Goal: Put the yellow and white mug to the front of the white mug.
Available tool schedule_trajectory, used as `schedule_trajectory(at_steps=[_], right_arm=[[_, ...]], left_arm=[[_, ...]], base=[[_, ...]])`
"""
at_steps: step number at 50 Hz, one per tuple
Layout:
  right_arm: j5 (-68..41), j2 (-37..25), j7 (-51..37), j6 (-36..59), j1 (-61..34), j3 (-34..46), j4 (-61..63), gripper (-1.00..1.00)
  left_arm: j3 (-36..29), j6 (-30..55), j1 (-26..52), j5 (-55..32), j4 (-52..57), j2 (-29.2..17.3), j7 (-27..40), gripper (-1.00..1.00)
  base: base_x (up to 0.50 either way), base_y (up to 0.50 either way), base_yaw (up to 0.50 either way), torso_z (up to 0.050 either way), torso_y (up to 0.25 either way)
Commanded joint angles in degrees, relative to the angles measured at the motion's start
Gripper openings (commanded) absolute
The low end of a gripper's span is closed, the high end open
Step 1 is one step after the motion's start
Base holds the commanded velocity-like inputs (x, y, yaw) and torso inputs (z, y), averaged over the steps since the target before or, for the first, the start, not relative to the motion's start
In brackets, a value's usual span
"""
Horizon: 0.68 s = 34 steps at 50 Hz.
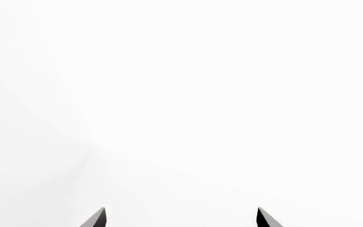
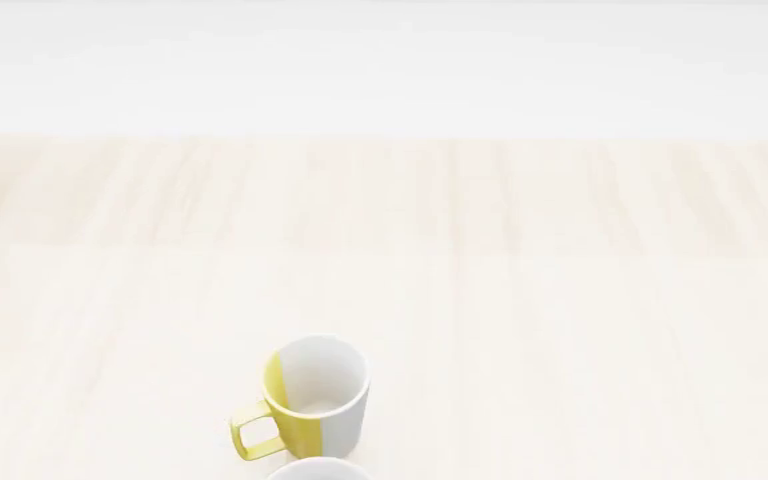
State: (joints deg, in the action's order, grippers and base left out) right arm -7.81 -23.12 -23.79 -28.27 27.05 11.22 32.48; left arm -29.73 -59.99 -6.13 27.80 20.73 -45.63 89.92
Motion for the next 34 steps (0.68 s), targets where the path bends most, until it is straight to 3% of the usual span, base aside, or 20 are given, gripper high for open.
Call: schedule_trajectory(at_steps=[1, 34], right_arm=[[0.81, -0.33, -0.36, -2.34, 1.75, -0.57, 0.78, 1.00], [0.86, -0.90, -1.73, -6.13, 4.45, -2.21, 1.33, 1.00]], left_arm=[[-0.46, 0.00, 0.33, -3.08, -1.12, -1.40, 0.06, 1.00], [-0.65, 0.00, 0.31, -7.87, -2.73, -2.78, 0.04, 1.00]], base=[[0.00, 0.00, 0.00, 0.000, 0.000], [0.00, 0.00, 0.00, 0.000, 0.000]])
